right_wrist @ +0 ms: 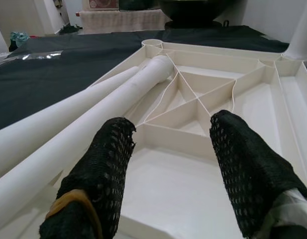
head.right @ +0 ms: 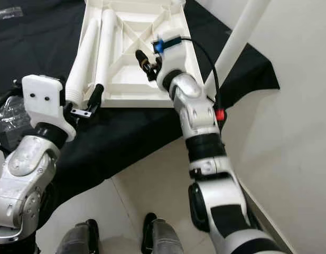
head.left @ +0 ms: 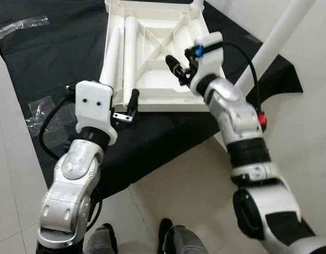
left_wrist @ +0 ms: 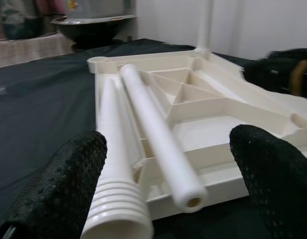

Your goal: Building children table

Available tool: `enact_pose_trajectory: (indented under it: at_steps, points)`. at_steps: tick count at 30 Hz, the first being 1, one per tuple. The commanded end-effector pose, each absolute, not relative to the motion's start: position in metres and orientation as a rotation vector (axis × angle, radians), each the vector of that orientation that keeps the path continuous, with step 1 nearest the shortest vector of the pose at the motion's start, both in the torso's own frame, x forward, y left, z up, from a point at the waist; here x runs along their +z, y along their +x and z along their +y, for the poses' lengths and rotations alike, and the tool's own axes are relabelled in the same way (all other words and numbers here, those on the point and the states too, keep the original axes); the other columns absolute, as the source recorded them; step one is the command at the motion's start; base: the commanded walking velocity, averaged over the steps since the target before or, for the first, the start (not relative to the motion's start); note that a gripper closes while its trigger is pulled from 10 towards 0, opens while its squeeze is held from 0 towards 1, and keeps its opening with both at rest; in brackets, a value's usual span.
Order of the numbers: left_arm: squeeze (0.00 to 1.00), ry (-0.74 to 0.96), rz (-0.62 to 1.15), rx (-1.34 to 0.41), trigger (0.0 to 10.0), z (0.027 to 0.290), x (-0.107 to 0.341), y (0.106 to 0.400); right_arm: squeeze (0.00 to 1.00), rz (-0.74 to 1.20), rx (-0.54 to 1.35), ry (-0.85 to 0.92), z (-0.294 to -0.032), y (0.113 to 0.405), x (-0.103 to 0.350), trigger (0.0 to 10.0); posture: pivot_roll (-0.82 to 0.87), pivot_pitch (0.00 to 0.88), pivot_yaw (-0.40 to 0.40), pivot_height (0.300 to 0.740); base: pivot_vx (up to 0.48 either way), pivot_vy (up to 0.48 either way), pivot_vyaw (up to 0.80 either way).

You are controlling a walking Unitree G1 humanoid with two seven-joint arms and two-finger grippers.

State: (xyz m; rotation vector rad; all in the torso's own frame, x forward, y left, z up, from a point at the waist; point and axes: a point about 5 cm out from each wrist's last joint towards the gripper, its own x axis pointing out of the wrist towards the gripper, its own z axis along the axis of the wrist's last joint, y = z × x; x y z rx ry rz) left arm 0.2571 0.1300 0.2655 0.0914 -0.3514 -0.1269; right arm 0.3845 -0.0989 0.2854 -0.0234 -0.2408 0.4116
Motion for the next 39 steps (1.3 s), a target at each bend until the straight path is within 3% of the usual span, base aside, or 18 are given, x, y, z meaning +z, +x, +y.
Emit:
enact_pose_trajectory:
  at_steps: [1,7,11,17,27,29,31,32,39]
  points:
    - [0.0,0.086,-0.344,-0.132,10.0,0.128,0.264,0.258,0.0,-0.275,0.407,-0.02,-0.098,0.38,0.288,10.0,0.04,0.197,-0.124,0.74,0.0,0.0,-0.78]
    - [0.0,0.086,-0.347,-0.139,10.0,0.126,0.266,0.258,0.0,-0.251,0.424,-0.079,-0.097,0.382,0.286,10.0,0.04,0.189,-0.125,0.74,0.0,0.0,-0.24]
    - [0.0,0.084,-0.333,-0.153,10.0,0.127,0.265,0.258,0.0,-0.039,0.776,-0.279,-0.09,0.381,0.262,10.0,0.04,0.186,-0.13,0.74,0.0,0.0,0.0]
    - [0.0,0.073,-0.32,-0.22,10.0,0.121,0.265,0.254,0.0,0.084,0.93,-0.449,-0.108,0.382,0.249,10.0,0.04,0.193,-0.137,0.74,0.0,0.0,0.0]
    - [0.0,0.036,-0.305,-0.292,10.0,0.107,0.261,0.247,0.0,0.058,0.845,-0.479,-0.111,0.398,0.267,10.0,0.04,0.209,-0.138,0.74,0.0,0.0,0.0]
    - [0.0,0.028,-0.29,-0.321,10.0,0.1,0.258,0.243,0.0,0.093,0.789,-0.61,-0.114,0.402,0.267,10.0,0.05,0.215,-0.142,0.74,0.0,0.0,0.0]
    - [0.0,0.028,-0.29,-0.321,10.0,0.1,0.258,0.243,0.0,0.093,0.789,-0.61,-0.114,0.402,0.267,10.0,0.05,0.215,-0.142,0.74,0.0,0.0,0.0]
    - [0.0,0.025,-0.279,-0.334,10.0,0.098,0.255,0.241,0.0,0.16,0.776,-0.688,-0.122,0.404,0.265,10.0,0.04,0.216,-0.141,0.74,0.0,0.0,0.0]
    - [0.0,0.026,-0.271,-0.335,10.0,0.099,0.254,0.242,0.0,0.316,0.833,-0.765,-0.144,0.401,0.25,10.0,0.04,0.222,-0.135,0.74,0.0,0.0,0.0]
